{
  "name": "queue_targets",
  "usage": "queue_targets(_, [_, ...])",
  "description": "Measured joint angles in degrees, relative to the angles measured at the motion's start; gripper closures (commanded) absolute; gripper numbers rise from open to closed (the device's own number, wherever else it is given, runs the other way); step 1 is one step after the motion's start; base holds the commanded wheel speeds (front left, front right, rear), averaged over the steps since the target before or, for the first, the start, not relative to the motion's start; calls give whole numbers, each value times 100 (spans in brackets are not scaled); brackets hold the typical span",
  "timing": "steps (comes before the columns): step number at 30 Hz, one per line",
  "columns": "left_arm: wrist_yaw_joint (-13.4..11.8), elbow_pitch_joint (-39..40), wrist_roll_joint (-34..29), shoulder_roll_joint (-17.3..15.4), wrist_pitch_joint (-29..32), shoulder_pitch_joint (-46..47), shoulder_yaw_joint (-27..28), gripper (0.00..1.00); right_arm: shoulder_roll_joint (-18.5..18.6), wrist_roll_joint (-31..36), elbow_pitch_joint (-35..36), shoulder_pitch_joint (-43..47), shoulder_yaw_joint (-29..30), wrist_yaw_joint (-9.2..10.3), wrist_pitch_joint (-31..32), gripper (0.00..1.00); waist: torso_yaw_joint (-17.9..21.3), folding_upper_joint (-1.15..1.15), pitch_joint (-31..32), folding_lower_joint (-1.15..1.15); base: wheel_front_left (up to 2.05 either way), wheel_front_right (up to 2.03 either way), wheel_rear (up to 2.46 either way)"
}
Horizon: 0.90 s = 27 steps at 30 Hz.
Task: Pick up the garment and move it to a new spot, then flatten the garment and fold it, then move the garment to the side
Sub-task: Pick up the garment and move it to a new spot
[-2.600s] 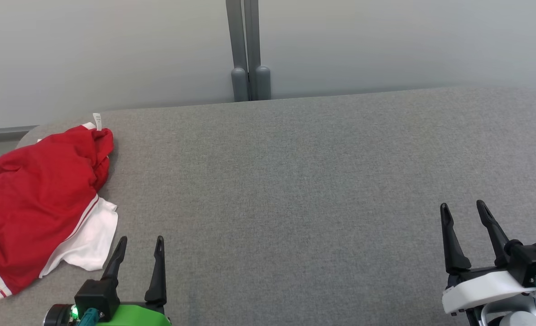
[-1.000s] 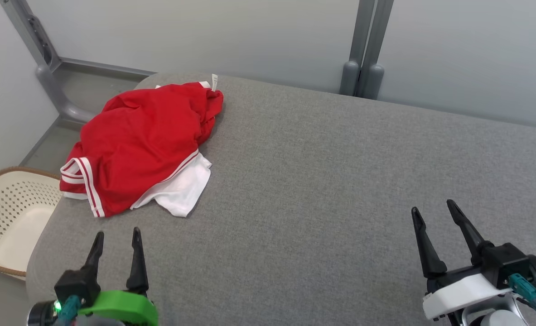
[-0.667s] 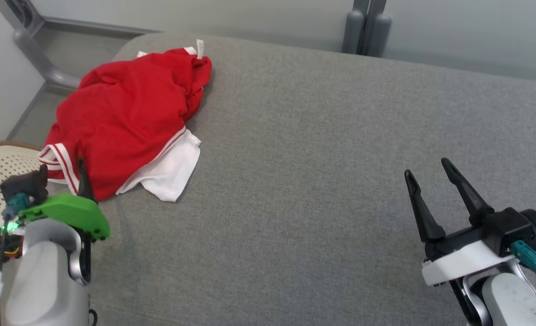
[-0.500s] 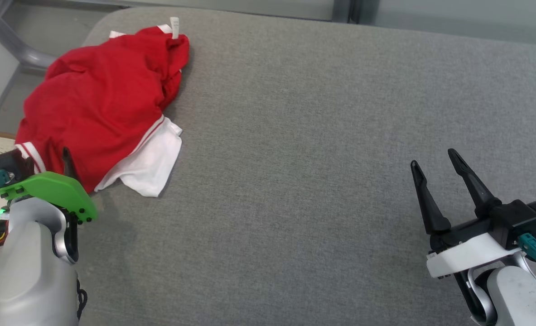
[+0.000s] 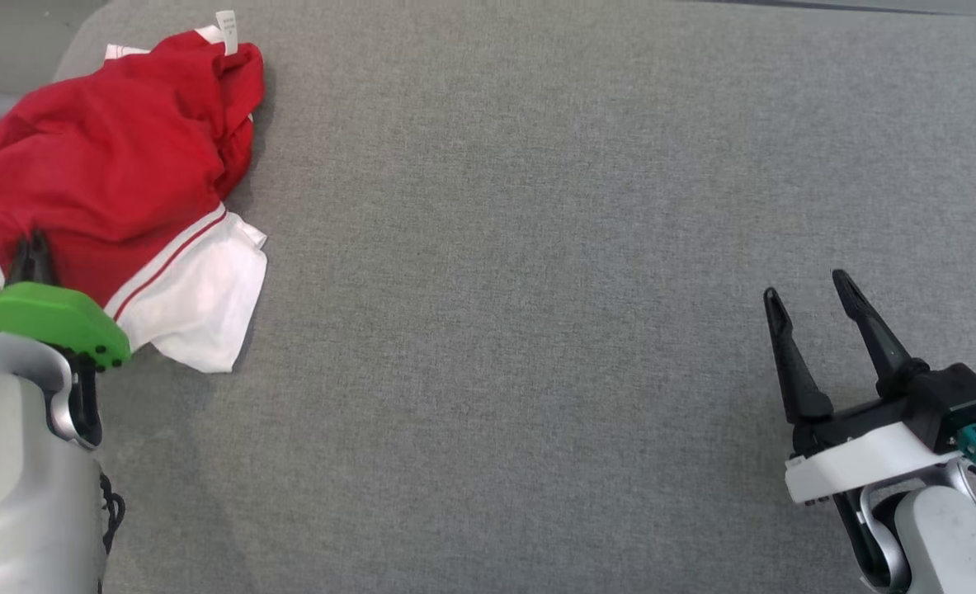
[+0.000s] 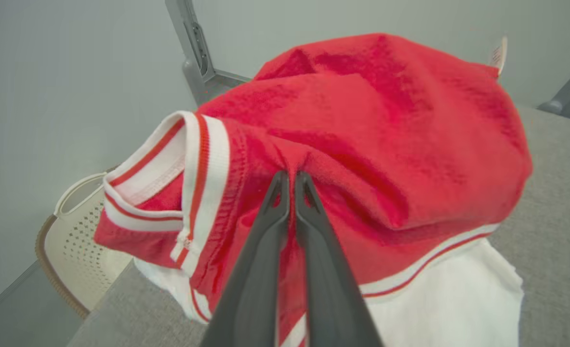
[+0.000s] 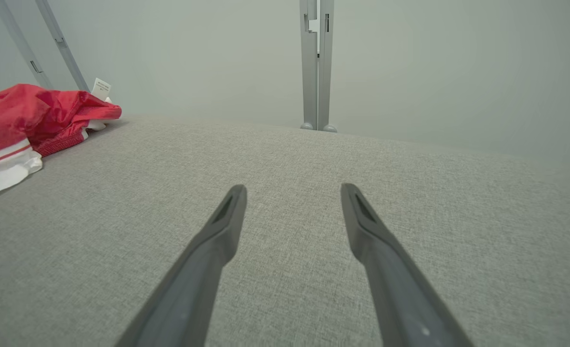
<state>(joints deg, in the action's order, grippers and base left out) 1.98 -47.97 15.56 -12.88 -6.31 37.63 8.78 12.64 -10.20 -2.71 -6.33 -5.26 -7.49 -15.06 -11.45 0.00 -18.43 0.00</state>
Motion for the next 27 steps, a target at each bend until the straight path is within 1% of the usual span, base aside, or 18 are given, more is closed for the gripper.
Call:
queue_targets(2, [154,375,80,3,-21,-2,-41,100,-67,-11,-5,91,57,0,0,0,-5,0,106,0,0,0,0])
queue_targets(5, [361,1120,279,78,144,-31,-134,100,-151,-19,-19,197,90,0,0,0,-30,0,294,0,0,0,0])
queue_targets(8, [458,2294,358,55,601,-178,-371,100,-307,-32,-51,322,97,0,0,0,-31,0,523,0,0,0,0])
queue_targets(10, [485,3218,453,-11,994,-216,-534,100,-391,-33,-65,374,109,0,0,0,-3,0,674,0,0,0,0])
queue_targets(13, [504,4451,623,-70,1593,-218,-695,100,-527,-41,-78,409,112,0,0,0,107,0,853,-1,0,0,0])
queue_targets(15, [506,5102,725,-80,1952,-201,-801,100,-597,-41,-96,463,122,0,0,0,226,0,939,0,0,0,0])
queue_targets(18, [508,5965,1007,-1,2440,-137,-988,100,-681,-63,-129,534,133,0,0,0,459,0,1049,-1,0,0,0])
queue_targets(19, [506,6230,1165,83,2616,-84,-1047,100,-703,-66,-132,552,136,0,0,0,554,0,1082,0,0,0,0])
queue_targets(21, [495,6634,1438,268,2873,-30,-1190,100,-750,-67,-134,593,133,0,0,0,728,0,1136,0,0,0,0])
queue_targets(23, [430,6947,1720,443,3143,-14,-1345,100,-790,-67,-153,639,119,0,0,0,934,0,1192,0,0,0,0])
queue_targets(27, [246,7260,2103,675,3507,-99,-1606,100,-829,-66,-156,670,111,0,0,0,1353,0,1274,0,0,0,0])
